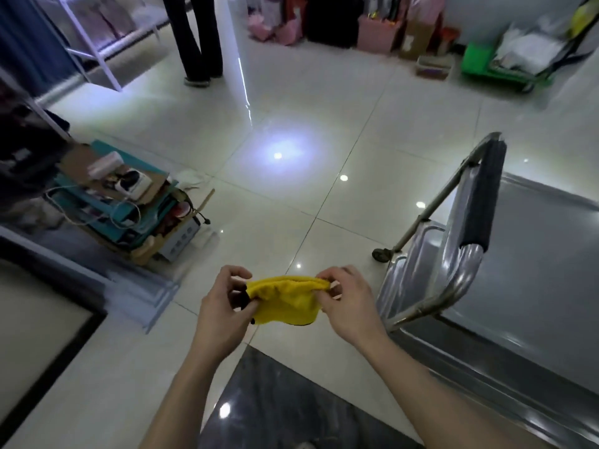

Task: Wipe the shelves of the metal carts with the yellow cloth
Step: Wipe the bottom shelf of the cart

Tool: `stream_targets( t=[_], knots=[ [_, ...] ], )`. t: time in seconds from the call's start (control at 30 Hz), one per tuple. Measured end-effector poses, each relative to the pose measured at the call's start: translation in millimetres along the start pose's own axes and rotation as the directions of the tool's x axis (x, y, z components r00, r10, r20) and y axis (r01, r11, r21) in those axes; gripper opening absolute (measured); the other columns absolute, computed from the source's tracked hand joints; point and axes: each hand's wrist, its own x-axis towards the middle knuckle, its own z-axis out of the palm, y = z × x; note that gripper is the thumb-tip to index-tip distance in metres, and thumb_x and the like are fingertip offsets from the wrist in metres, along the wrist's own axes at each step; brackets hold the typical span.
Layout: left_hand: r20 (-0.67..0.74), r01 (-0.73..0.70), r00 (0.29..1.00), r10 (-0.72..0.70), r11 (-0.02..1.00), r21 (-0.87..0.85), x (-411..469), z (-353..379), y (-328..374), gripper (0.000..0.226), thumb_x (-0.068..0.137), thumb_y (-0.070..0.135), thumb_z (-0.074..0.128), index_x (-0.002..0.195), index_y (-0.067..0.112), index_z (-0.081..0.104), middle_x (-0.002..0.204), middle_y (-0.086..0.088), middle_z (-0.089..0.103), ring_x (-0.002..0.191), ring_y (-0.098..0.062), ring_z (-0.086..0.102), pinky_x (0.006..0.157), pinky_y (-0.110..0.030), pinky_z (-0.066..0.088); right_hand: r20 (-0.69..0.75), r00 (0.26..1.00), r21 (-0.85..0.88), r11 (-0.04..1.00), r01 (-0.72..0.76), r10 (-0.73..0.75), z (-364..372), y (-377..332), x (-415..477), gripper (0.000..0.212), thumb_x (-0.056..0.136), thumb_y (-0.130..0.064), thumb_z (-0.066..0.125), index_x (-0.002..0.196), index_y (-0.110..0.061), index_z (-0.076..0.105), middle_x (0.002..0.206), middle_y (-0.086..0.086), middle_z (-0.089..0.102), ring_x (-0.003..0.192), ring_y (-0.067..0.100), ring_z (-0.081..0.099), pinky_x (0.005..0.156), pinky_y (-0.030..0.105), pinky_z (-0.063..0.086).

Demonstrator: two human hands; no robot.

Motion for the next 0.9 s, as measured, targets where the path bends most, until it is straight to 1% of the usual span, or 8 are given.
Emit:
stream_targets(
  t=[0.1,0.2,0.33,0.43,0.57,0.67,0.73,0.9],
  knots=[
    [0.066,-0.085,0.994,0.082,0.995,0.043,37,-21,64,0.046,0.091,0.003,0.078,0.116,0.038,0.059,0.101,0.003,0.074,0.087,-0.018,0.076,0.066,-0.035,0.066,-0.096,0.995,0.010,1.000,0.018,-0.017,-32,-43,28,0.015,0.097,-0.020,0.074,0.108,-0.031,0.072,0.109,-0.013,0.058,0.087,0.007,0.065,0.078,0.023,0.056],
    [0.155,-0.149,0.978,0.140,0.988,0.045,89,-21,115,0.041,0.092,0.002,0.078,0.111,0.034,0.060,0.101,0.001,0.074,0.087,-0.022,0.076,0.068,-0.038,0.065,-0.186,0.982,0.044,0.999,0.015,-0.007,-63,-65,59,0.017,0.102,-0.021,0.069,0.111,-0.034,0.066,0.112,-0.011,0.060,0.089,0.007,0.063,0.078,0.025,0.054],
    [0.275,-0.230,0.940,0.200,0.970,0.079,167,7,172,0.038,0.090,0.006,0.082,0.109,0.033,0.063,0.101,0.002,0.076,0.088,-0.019,0.076,0.074,-0.036,0.062,-0.317,0.948,0.051,0.999,-0.013,0.028,-105,-69,113,0.016,0.105,-0.019,0.063,0.116,-0.030,0.062,0.113,-0.006,0.060,0.093,0.013,0.063,0.082,0.033,0.055],
    [0.376,-0.285,0.898,0.226,0.953,0.107,239,42,208,0.037,0.090,0.006,0.082,0.112,0.032,0.066,0.103,0.002,0.077,0.091,-0.019,0.077,0.080,-0.037,0.063,-0.417,0.906,0.066,0.996,-0.056,0.079,-137,-59,175,0.017,0.104,-0.018,0.063,0.117,-0.028,0.063,0.112,-0.004,0.061,0.093,0.017,0.064,0.083,0.034,0.054],
    [0.458,-0.386,0.850,0.260,0.900,0.205,328,80,245,0.027,0.094,0.008,0.079,0.114,0.026,0.076,0.105,0.006,0.080,0.099,-0.014,0.076,0.089,-0.034,0.062,-0.428,0.896,0.061,0.993,-0.102,0.118,-171,-49,253,0.015,0.103,-0.020,0.062,0.116,-0.028,0.065,0.113,-0.003,0.062,0.093,0.017,0.064,0.086,0.037,0.057],
    [0.528,-0.467,0.802,0.279,0.844,0.264,406,113,289,0.017,0.095,0.015,0.078,0.106,0.028,0.077,0.102,0.011,0.078,0.099,-0.009,0.073,0.083,-0.024,0.057,-0.366,0.910,-0.016,0.977,-0.212,0.192,-207,-42,306,0.026,0.103,-0.030,0.065,0.128,-0.024,0.061,0.124,-0.001,0.060,0.098,0.020,0.066,0.092,0.041,0.058],
    [0.572,-0.535,0.760,0.309,0.797,0.280,453,136,318,0.015,0.096,0.019,0.078,0.106,0.029,0.076,0.101,0.015,0.076,0.100,-0.006,0.071,0.083,-0.023,0.056,-0.332,0.910,-0.048,0.959,-0.278,0.247,-235,-36,334,0.036,0.103,-0.035,0.065,0.136,-0.022,0.058,0.132,0.001,0.058,0.105,0.020,0.065,0.097,0.038,0.055],
    [0.652,-0.606,0.681,0.332,0.756,0.248,562,198,363,0.017,0.093,0.022,0.079,0.102,0.036,0.075,0.099,0.019,0.075,0.096,-0.004,0.070,0.077,-0.021,0.051,-0.320,0.867,-0.046,0.908,-0.416,0.381,-301,-4,386,0.040,0.103,-0.034,0.063,0.142,-0.024,0.060,0.143,-0.001,0.061,0.112,0.016,0.067,0.102,0.036,0.052]
  ],
)
